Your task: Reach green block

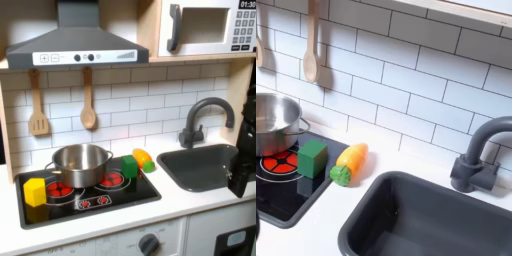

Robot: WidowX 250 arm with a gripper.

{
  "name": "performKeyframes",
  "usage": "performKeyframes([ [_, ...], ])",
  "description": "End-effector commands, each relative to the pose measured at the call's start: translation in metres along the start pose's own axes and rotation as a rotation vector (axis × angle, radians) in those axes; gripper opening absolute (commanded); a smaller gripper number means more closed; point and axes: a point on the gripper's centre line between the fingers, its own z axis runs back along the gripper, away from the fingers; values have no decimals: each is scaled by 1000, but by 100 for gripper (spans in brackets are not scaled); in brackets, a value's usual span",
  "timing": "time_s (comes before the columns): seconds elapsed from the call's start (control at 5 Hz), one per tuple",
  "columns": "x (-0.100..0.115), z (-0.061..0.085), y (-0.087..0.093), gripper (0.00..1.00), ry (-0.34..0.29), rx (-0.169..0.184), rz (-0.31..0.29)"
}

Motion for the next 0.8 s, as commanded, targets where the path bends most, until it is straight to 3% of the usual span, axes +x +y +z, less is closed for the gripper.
performKeyframes([
  [0.0,0,0,0,100,0,0,0],
  [0.6,31,-11,3,100,-1,23,-30],
])
